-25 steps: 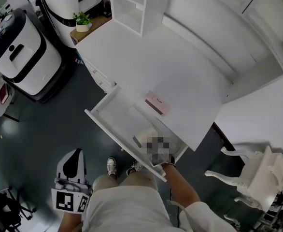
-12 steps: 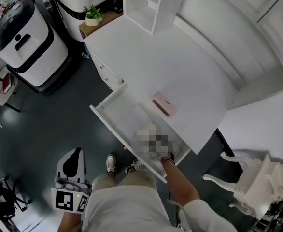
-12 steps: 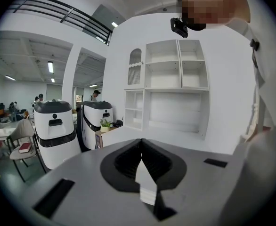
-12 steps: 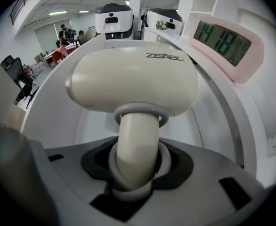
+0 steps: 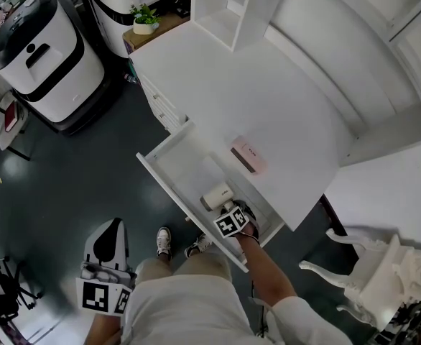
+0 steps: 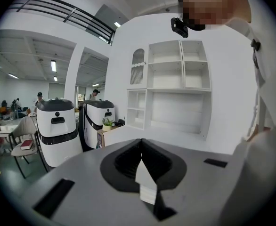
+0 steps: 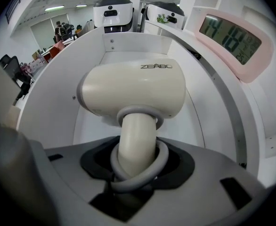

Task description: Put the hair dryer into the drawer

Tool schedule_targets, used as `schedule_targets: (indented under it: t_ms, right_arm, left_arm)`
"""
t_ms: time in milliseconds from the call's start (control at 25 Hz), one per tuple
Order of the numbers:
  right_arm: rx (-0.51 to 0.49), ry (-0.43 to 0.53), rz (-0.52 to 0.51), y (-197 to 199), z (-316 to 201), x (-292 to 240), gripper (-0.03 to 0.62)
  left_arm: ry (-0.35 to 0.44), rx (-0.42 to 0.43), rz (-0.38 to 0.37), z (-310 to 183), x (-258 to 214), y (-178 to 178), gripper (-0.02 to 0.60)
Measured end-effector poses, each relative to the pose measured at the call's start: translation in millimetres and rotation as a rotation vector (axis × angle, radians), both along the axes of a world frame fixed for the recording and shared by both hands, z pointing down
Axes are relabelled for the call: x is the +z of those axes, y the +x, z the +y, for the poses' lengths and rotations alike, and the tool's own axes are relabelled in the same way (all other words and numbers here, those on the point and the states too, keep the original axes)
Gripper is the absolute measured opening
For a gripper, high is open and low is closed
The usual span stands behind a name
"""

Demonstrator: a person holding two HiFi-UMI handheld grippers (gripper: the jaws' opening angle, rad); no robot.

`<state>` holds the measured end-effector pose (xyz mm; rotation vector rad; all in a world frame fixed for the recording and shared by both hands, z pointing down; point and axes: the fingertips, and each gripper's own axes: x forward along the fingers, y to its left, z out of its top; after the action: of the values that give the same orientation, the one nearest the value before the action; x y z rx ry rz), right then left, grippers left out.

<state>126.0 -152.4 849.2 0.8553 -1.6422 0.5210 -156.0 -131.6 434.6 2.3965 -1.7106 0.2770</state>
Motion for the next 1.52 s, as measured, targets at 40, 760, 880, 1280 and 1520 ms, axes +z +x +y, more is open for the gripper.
schedule_targets:
  t_ms: [40, 760, 880, 1280, 1520]
  right_arm:
    - [0.009, -0.011, 0.002, 0.2, 0.1, 0.3, 0.216]
    - [0.125, -0.021, 0.024, 0.5, 3.8, -1.3, 0.227]
    - [0.141, 0.003, 0.031, 4.1, 2.0, -5.7, 0.239]
    - [0.18, 0.142, 0.029, 5.7, -0.7, -45.7, 0.285]
    - [0.299, 0.261, -0.009, 21.1, 8.1, -96.2, 0.238]
  left_arm:
    - [0.0, 0.0, 0.003, 0.3, -0.1, -0.1, 0.015]
    - [0.007, 0.048, 0.04, 5.8, -0.6, -10.7, 0.015]
    - [0.003, 0.059, 0.041, 6.2, -1.4, -16.5, 0.015]
    - [0.001, 0.144, 0.071, 4.8, 2.9, -13.5, 0.015]
    - [0.025, 0.247, 0.111, 1.6, -1.5, 6.0, 0.015]
